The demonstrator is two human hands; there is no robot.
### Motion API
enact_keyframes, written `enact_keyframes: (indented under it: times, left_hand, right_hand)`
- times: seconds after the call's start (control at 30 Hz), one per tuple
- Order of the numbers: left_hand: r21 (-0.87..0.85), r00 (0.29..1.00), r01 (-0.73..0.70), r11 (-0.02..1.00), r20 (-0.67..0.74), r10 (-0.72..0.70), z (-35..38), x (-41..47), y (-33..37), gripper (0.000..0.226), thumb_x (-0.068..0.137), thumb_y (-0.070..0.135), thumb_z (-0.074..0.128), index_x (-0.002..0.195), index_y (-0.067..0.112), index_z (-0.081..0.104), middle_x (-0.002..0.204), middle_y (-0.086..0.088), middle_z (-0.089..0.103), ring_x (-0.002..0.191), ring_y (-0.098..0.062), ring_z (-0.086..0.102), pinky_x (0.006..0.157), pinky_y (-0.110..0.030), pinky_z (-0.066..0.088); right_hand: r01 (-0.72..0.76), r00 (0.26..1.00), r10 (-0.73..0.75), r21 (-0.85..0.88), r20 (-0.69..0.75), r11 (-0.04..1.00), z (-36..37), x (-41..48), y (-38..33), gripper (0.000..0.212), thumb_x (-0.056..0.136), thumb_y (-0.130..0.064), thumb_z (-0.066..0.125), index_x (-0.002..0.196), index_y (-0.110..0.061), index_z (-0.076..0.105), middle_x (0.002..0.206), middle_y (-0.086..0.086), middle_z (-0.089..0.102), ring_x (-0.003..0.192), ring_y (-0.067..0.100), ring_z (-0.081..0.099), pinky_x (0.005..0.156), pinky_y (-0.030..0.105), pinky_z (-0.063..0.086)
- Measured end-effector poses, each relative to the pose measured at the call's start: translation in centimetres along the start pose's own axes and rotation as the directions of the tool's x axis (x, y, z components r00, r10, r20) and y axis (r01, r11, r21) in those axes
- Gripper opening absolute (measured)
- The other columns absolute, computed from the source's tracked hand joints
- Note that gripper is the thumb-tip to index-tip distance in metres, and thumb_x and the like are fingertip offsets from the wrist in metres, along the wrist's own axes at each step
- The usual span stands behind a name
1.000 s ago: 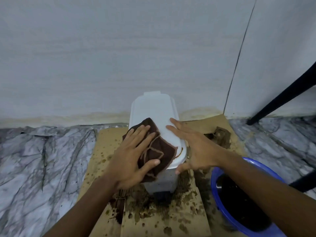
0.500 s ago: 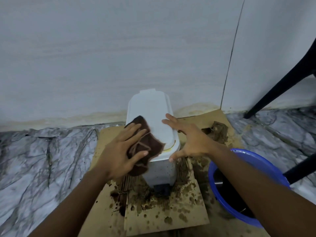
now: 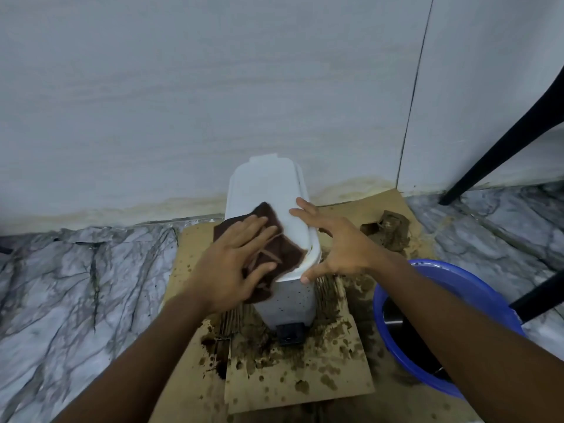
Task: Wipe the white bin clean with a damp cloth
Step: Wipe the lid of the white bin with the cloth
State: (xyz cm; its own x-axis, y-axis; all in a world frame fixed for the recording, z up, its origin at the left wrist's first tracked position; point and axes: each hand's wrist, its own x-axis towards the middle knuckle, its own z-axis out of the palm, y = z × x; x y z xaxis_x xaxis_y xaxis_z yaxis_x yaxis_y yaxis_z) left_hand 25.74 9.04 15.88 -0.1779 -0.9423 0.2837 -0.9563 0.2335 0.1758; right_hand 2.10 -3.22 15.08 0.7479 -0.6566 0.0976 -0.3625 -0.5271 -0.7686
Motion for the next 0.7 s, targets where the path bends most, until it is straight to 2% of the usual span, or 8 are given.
enact_keyframes:
  times: [0.07,0.13,0.2,0.3,0.43,0.57,0.63,0.7]
  left_hand:
    - [-0.067,0.998,0.069,0.995,0.008,-0.068,-0.5,-1.1,-1.6,0.070,0.094,0.068,0.041,0.156,0.036,0.035,0.165,0.012,0.027,0.155,-0.007,0.014,0.125,-0.041,0.021]
    - [-0.048,0.995,0.101,0.994,0.005,-0.101,-0.5,-0.8,-1.2,0.075,0.092,0.071,0.040,0.156,0.033,0.036,0.165,0.007,0.029,0.156,-0.011,0.015,0.125,-0.043,0.020]
    - [0.013,0.996,0.086,0.996,-0.003,-0.086,0.0,0.7,0.7,0.081,0.091,0.073,0.039,0.155,0.025,0.039,0.163,-0.003,0.034,0.155,-0.021,0.021,0.126,-0.046,0.019]
    - [0.100,0.999,0.040,0.994,-0.040,-0.037,1.2,3.3,4.1,0.079,0.094,0.069,0.043,0.154,0.017,0.043,0.159,-0.010,0.041,0.152,-0.028,0.029,0.124,-0.041,0.016]
    - [0.117,0.999,0.015,0.993,-0.049,-0.010,1.5,3.4,4.2,0.076,0.097,0.066,0.041,0.154,0.017,0.042,0.160,-0.007,0.040,0.153,-0.024,0.028,0.125,-0.038,0.018]
    - [-0.014,0.998,0.008,1.000,-0.069,-0.008,0.2,0.0,0.1,0.069,0.095,0.065,0.044,0.153,0.028,0.044,0.161,0.003,0.039,0.152,-0.010,0.023,0.125,-0.037,0.020]
    - [-0.055,0.995,0.072,0.996,-0.071,-0.076,0.1,-0.5,-0.7,0.072,0.093,0.068,0.045,0.154,0.030,0.042,0.163,0.005,0.035,0.154,-0.012,0.022,0.126,-0.040,0.019]
    - [-0.004,0.991,0.121,0.993,-0.062,-0.121,0.4,0.2,0.3,0.079,0.090,0.072,0.042,0.155,0.027,0.041,0.163,-0.002,0.034,0.155,-0.019,0.022,0.126,-0.041,0.014]
  right_hand:
    - [0.002,1.000,-0.002,-0.012,-0.007,1.000,0.2,0.0,0.0,0.126,0.049,-0.047,0.098,0.155,-0.042,0.030,0.163,-0.033,0.008,0.151,-0.007,0.008,0.127,0.044,0.018]
    - [0.001,1.000,-0.001,0.005,-0.018,1.000,0.3,0.0,0.0,0.126,0.049,-0.044,0.099,0.155,-0.040,0.031,0.163,-0.032,0.008,0.151,-0.008,0.009,0.127,0.043,0.019]
    - [0.004,1.000,-0.003,0.037,-0.026,0.999,0.4,0.0,0.1,0.126,0.048,-0.040,0.100,0.155,-0.037,0.033,0.164,-0.029,0.010,0.151,-0.008,0.010,0.127,0.043,0.020]
    - [0.016,1.000,-0.013,0.098,-0.027,0.995,0.4,-0.1,0.3,0.127,0.048,-0.035,0.101,0.156,-0.031,0.034,0.165,-0.026,0.013,0.152,-0.003,0.013,0.125,0.046,0.025]
    - [0.029,1.000,-0.028,0.109,-0.006,0.994,0.3,0.0,0.3,0.125,0.050,-0.037,0.101,0.155,-0.032,0.034,0.165,-0.026,0.013,0.152,-0.002,0.012,0.124,0.049,0.026]
    - [-0.006,1.000,0.006,0.054,-0.005,0.999,0.5,0.0,0.0,0.125,0.049,-0.044,0.099,0.155,-0.039,0.033,0.162,-0.034,0.009,0.151,-0.008,0.008,0.126,0.048,0.022]
    - [-0.011,1.000,0.011,0.035,-0.010,0.999,0.6,0.0,0.0,0.126,0.049,-0.044,0.099,0.155,-0.040,0.031,0.163,-0.033,0.008,0.151,-0.009,0.007,0.126,0.047,0.021]
    - [-0.013,1.000,0.014,0.046,-0.022,0.999,0.6,-0.1,0.0,0.125,0.050,-0.040,0.099,0.155,-0.038,0.032,0.164,-0.030,0.009,0.151,-0.008,0.008,0.126,0.046,0.022]
